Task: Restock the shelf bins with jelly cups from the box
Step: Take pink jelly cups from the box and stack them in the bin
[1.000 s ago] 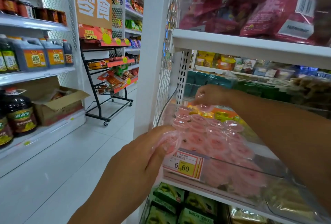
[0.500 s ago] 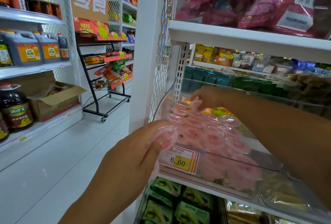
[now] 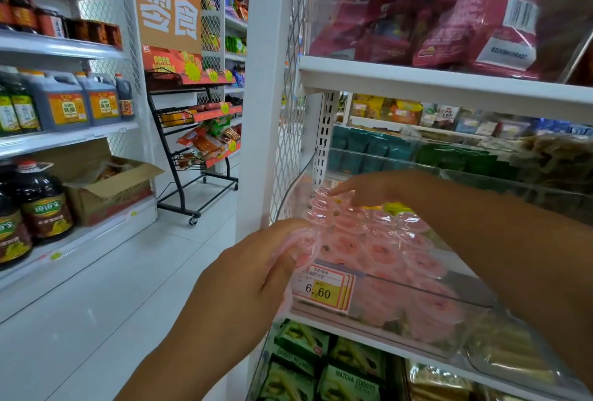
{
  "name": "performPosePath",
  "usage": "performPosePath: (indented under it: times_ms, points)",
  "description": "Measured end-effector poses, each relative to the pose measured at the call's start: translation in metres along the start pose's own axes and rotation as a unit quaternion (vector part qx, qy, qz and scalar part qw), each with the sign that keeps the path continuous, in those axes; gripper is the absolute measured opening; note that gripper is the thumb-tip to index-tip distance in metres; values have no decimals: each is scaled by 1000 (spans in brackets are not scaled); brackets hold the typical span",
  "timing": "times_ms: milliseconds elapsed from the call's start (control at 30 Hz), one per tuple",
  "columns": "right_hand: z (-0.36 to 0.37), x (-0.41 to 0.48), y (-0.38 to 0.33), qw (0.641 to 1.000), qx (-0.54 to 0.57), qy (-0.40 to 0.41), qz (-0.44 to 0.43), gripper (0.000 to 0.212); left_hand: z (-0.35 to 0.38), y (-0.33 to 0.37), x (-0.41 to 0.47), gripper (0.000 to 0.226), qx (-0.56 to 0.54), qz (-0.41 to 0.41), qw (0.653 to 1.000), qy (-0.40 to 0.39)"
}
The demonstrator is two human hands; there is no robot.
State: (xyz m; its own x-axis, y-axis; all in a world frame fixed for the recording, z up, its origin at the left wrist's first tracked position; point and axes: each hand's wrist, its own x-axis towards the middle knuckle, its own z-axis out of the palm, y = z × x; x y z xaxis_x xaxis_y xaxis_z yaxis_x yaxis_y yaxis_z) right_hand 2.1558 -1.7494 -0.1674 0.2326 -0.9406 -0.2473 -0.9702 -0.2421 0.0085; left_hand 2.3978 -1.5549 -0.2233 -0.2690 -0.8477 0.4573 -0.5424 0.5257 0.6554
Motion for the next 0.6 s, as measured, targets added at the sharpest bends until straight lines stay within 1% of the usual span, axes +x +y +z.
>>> performPosePath:
  times_ms: [67,133,200,267,333,400,467,533,567,600]
  points:
    - [-15,-16,0,998,59,36,-7,52,-2,8,4,30,0,9,1000,9]
    - [-32,-37,0,983,179,38,-25,42,-2,19,11,35,-15,15,1000,19]
    - [-43,-59,-1,949,310,-8,-64,33,3,27,25,34,-28,20,999,23]
    - [-48,-79,-1,909,398,-60,-111,36,14,31,43,32,-32,13,999,21]
    - [-48,-94,-1,873,449,-100,-159,43,27,28,66,34,-31,0,999,28]
    - [-43,-100,-2,854,476,-102,-182,41,37,25,85,37,-24,-15,999,28]
    - [-36,-96,-2,856,485,-50,-174,30,44,21,96,36,-36,-17,999,14]
    - [-34,-88,-1,866,476,7,-153,16,49,17,102,32,-36,-26,999,-8]
    - [-35,-82,3,880,454,33,-138,13,51,15,104,35,-43,-38,998,-14]
    - [-37,-75,8,902,412,65,-113,12,53,13,105,38,-55,-48,997,-14]
